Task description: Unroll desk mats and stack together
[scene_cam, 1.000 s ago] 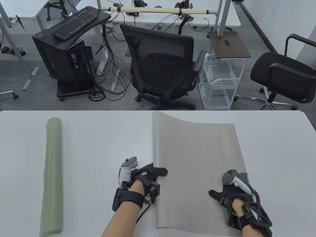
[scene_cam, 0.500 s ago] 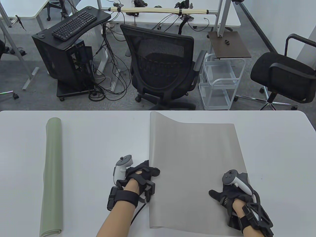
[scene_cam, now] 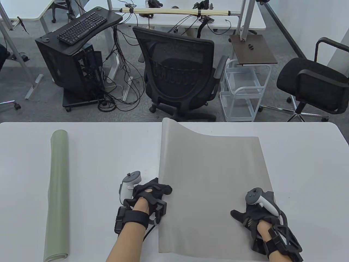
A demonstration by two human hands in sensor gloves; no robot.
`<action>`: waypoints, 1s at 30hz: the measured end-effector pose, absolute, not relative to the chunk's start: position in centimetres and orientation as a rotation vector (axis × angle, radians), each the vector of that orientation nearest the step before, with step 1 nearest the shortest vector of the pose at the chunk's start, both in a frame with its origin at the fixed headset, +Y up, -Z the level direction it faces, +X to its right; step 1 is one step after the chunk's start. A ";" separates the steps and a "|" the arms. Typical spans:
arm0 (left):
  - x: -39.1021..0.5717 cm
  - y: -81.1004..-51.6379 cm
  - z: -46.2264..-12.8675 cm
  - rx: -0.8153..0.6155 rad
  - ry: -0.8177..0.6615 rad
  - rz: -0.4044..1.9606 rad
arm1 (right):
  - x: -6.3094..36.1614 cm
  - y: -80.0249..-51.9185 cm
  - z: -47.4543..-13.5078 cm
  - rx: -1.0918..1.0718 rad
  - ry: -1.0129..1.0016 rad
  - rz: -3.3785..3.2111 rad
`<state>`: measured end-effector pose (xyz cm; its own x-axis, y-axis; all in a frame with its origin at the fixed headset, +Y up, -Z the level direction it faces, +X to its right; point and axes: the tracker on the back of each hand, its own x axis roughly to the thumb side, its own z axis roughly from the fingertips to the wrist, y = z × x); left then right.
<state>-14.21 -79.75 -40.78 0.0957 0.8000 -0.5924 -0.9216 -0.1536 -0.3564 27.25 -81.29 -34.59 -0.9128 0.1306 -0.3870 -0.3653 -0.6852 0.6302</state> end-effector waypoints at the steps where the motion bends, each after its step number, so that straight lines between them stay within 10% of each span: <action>1: -14.3 -79.6 -40.9 -0.828 0.182 1.533 | 27.3 -81.3 -34.6 -0.455 1.078 2.616; 30: -18.3 -79.7 -41.8 -0.784 0.273 1.475 | 27.3 -81.5 -34.4 -0.464 1.063 2.577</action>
